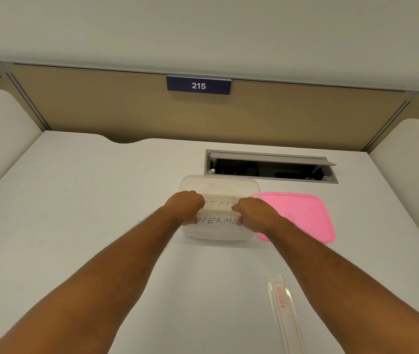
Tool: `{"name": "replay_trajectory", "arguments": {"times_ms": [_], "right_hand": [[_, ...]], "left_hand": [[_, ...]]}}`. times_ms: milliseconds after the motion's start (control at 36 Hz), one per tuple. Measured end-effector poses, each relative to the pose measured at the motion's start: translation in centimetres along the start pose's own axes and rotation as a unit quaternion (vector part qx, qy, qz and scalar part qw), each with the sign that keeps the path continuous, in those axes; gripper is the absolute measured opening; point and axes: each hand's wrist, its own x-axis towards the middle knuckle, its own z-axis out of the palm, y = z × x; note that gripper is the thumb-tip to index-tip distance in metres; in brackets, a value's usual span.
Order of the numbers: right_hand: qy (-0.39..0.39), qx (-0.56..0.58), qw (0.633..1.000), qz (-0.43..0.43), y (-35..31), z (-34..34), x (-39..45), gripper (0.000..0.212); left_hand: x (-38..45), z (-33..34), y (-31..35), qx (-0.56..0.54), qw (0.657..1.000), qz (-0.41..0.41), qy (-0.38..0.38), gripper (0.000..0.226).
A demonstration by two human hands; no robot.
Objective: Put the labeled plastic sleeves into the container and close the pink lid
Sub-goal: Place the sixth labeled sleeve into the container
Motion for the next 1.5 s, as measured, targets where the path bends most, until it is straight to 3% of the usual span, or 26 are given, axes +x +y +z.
{"name": "replay_trajectory", "arguments": {"times_ms": [500, 806, 972, 1250, 1500], "right_hand": [[0.024, 0.026, 0.999, 0.022, -0.2, 0.0, -0.5, 0.036], [0.112, 0.046, 0.992, 0.017, -0.7, -0.6, -2.9, 0.04], [0.191, 0.049, 0.98, 0.018, -1.0, -0.1, -5.4, 0.032], [0.183, 0.09, 0.976, 0.077, 0.2, 1.8, -9.0, 0.014], [0.157, 0.11, 0.973, 0.128, 0.8, 4.4, -11.3, 0.012]], "left_hand": [[-0.1, 0.2, 0.0, -0.012, 1.0, 0.004, 0.022, 0.045], [-2.1, 0.4, 2.8, -0.084, 0.971, 0.065, 0.212, 0.031], [-3.9, 0.9, 4.6, -0.115, 0.95, 0.1, 0.271, 0.022], [-6.8, 3.0, 6.2, -0.143, 0.944, 0.124, 0.27, 0.022], [-8.5, 5.4, 7.0, -0.148, 0.954, 0.13, 0.228, 0.024]]}}
